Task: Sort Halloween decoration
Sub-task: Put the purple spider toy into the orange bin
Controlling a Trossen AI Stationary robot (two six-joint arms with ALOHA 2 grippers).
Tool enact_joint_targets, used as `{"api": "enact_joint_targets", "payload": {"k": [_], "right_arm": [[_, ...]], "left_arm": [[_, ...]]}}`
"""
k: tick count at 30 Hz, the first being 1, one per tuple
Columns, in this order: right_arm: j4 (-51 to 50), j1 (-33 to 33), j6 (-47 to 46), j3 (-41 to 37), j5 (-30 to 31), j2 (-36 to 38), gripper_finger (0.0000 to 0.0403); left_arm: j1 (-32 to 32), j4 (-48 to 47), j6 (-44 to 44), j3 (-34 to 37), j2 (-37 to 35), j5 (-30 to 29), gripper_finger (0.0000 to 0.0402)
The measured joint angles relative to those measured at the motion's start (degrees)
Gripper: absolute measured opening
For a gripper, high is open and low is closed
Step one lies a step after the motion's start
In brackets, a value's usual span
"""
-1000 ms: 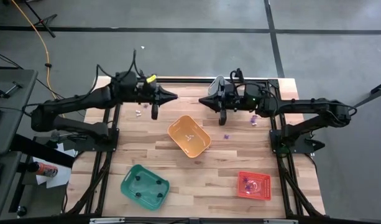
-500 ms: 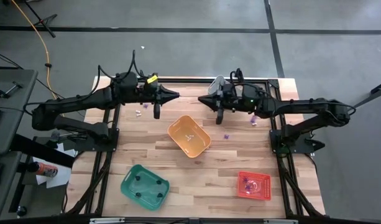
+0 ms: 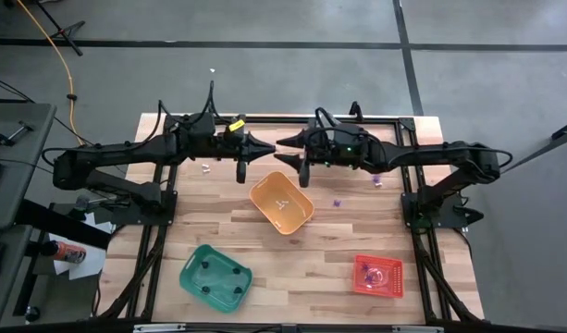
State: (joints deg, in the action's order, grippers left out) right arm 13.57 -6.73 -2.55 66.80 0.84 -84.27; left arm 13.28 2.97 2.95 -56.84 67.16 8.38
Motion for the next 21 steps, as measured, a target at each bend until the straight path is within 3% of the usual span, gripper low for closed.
{"api": "enact_joint_targets", "payload": {"k": [5, 13, 21], "right_arm": [[-0.31, -0.67, 0.01, 0.16, -0.23, -0.05, 0.0153], [-0.55, -0.74, 0.04, 0.16, -1.46, -0.05, 0.0013], [-0.51, -0.78, 0.02, 0.16, -2.85, -0.05, 0.0006]], "left_arm": [[0.00, 0.67, -0.03, 0.00, 0.00, 0.00, 0.0000], [0.04, 0.76, -0.14, 0.00, 0.00, -0.17, 0.0000], [0.02, 0.76, -0.12, 0.00, -0.02, -0.02, 0.0003]]}}
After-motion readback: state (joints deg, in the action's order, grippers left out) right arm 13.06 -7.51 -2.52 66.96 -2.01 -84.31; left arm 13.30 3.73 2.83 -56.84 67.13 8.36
